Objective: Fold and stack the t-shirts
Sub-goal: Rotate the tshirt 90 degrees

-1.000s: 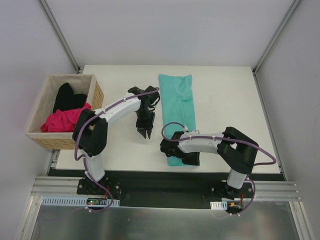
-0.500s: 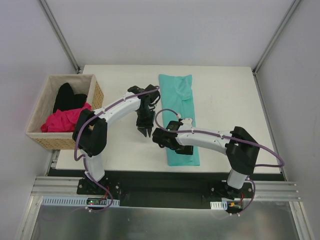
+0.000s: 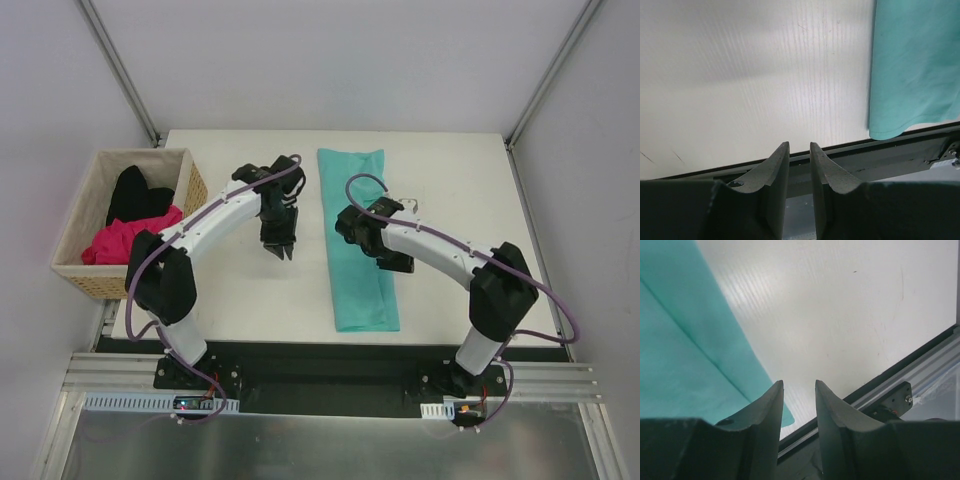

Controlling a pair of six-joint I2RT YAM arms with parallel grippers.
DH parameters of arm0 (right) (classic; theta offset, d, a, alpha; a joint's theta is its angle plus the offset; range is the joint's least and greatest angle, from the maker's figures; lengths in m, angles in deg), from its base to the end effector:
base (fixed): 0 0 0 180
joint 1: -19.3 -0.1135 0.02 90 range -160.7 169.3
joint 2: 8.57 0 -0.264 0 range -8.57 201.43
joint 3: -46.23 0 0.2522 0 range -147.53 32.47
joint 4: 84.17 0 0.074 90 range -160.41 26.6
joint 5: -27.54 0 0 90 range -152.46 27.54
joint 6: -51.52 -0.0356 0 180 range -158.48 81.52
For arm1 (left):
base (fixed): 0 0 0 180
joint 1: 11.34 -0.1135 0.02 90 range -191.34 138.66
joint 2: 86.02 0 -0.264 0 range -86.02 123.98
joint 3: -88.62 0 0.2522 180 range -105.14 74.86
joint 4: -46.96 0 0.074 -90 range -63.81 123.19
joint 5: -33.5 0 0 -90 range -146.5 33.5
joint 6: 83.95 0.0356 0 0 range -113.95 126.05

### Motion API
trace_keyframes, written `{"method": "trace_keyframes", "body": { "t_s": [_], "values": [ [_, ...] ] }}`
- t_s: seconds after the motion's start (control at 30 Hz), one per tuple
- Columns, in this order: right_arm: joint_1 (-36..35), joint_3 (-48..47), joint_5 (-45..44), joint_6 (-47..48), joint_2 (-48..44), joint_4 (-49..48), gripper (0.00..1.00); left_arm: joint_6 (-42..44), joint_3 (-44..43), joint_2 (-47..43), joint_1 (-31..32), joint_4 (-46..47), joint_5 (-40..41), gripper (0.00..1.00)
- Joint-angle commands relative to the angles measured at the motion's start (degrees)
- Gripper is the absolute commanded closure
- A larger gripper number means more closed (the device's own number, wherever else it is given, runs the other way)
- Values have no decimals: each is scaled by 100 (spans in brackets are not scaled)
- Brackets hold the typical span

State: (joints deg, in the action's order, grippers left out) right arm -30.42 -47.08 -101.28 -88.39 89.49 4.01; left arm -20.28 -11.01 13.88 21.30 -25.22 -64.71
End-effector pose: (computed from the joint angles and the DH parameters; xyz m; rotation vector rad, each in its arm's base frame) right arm 0.2130 0.2168 0.2524 -0.0190 2.5829 -0.6377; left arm 0.2924 -0.1933 0.2682 0.1929 2.9118 -0.4040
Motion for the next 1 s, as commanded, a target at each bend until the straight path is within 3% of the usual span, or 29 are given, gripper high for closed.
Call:
{"method": "trace_keyframes", "body": {
  "t_s": [0.0, 0.37, 0.97],
  "values": [
    [453, -140, -160, 797, -42, 443, 65, 110, 52, -418, -258, -56, 162, 77],
    [1253, -131, 674, 2230, 863, -656, 68, 189, 236, -752, -689, -47, 126, 77],
    [1543, -8, 1105, 2697, 1488, -1236, 69, -74, 492, -911, -962, -47, 302, 77]
  ]
}}
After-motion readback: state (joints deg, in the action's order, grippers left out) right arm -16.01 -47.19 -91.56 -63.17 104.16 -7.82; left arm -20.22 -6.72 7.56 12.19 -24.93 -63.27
